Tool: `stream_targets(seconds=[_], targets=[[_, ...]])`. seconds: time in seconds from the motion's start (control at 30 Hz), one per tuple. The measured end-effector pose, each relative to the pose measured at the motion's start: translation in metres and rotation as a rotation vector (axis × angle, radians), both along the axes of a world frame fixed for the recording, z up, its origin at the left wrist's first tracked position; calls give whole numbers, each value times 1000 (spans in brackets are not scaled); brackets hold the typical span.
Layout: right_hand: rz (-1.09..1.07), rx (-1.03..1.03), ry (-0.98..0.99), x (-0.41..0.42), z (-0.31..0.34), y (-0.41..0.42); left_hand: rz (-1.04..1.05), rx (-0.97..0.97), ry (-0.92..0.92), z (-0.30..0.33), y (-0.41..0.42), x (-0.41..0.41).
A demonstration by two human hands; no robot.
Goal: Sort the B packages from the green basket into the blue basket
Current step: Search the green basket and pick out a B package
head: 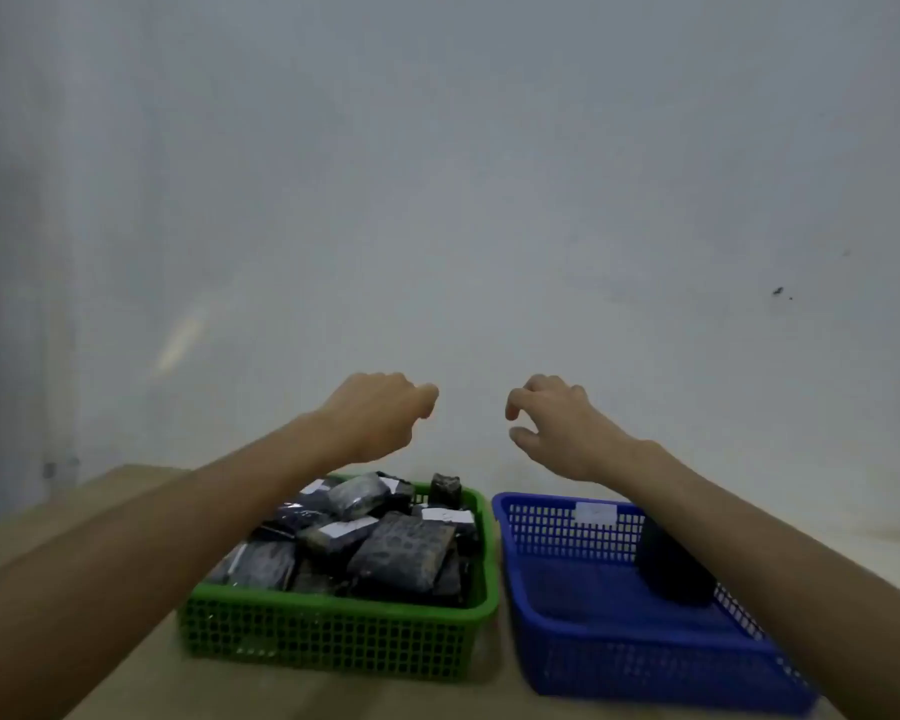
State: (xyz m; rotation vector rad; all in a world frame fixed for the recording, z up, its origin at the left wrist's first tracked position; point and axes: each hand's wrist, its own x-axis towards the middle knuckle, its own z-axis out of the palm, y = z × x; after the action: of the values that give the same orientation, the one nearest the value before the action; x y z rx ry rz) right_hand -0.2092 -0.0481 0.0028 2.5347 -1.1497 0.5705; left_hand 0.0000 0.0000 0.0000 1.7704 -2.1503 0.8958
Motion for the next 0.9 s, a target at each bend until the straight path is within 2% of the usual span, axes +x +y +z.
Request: stream_targets(seconds=[0.2,0.3,0.4,0.5,0.6,0.67,0.77,0.9], targets=[[78,145,24,22,-39,18,-18,172,273,-50,15,19],[126,211,14,34,-64,15,-118,110,571,-89,14,23],[188,302,-138,44,-94,9,-178,14,841,-131,14,17],[216,353,-315,50,-130,8,-183,14,867,-160,11,11],[219,277,-532,57,-161,6,-207,4,889,-165,9,16],[196,209,-635,61,-172,5,-230,82,947,-164,10,21],[143,122,-710,67,-182,2,-253,205,1004,-162,13,28],[108,111,-790,68,-186,1,-243,278,962,-158,15,26]])
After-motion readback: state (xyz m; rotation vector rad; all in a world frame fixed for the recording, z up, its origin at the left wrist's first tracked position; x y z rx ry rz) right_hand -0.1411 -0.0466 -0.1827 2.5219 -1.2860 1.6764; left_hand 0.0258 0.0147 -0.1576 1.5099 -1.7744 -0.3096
